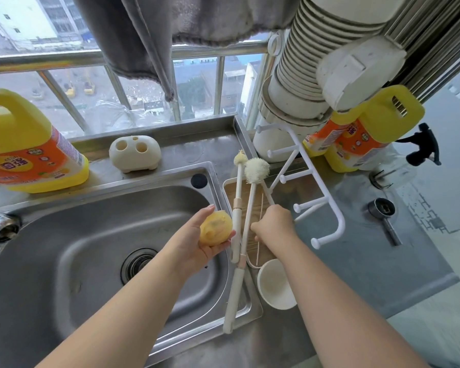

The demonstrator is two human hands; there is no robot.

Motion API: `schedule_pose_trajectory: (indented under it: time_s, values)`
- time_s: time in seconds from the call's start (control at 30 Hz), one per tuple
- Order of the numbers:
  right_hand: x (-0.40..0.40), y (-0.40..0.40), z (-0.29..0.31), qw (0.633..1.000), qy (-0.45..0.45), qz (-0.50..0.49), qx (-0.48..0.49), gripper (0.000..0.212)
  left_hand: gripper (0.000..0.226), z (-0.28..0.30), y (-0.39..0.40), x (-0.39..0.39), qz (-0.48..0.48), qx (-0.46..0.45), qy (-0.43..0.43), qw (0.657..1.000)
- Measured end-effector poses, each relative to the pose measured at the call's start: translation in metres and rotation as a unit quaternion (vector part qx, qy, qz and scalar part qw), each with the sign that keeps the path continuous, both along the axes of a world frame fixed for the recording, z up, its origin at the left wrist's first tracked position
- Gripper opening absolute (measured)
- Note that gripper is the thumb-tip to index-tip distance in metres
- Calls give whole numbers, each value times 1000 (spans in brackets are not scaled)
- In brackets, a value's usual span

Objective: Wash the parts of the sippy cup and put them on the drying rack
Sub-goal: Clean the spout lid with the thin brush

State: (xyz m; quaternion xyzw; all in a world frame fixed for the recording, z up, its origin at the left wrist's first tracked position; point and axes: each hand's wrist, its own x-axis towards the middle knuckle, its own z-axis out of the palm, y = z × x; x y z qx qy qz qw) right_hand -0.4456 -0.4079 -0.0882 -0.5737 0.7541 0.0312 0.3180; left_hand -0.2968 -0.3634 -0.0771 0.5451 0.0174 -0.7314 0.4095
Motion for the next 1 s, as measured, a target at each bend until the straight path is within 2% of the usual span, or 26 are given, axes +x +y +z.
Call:
schedule_pose_trajectory:
  time_s: [0.17, 0.33, 0.7, 0.9, 0.93, 1.0]
  values:
    - [-6, 4, 4, 998, -54, -13, -41, 14, 49, -3, -3, -1, -11, -4, -9, 1000]
    - [-12, 14, 17, 992, -83, 43, -89, 6, 50, -1, -4, 3, -10, -6, -10, 1000]
    - [-1, 26, 40, 962, -159, 126, -184, 9, 46, 8, 4, 14, -6, -37, 1, 999]
    - [20, 46, 55, 951, -154, 190, -188, 6, 26, 27, 17, 49, 46, -113, 26, 992]
    - [24, 50, 61, 950, -150, 204, -182, 8, 27, 32, 20, 57, 52, -136, 18, 989]
    - [33, 60, 73, 947, -139, 234, -171, 11, 41, 42, 27, 72, 88, -164, 2, 983]
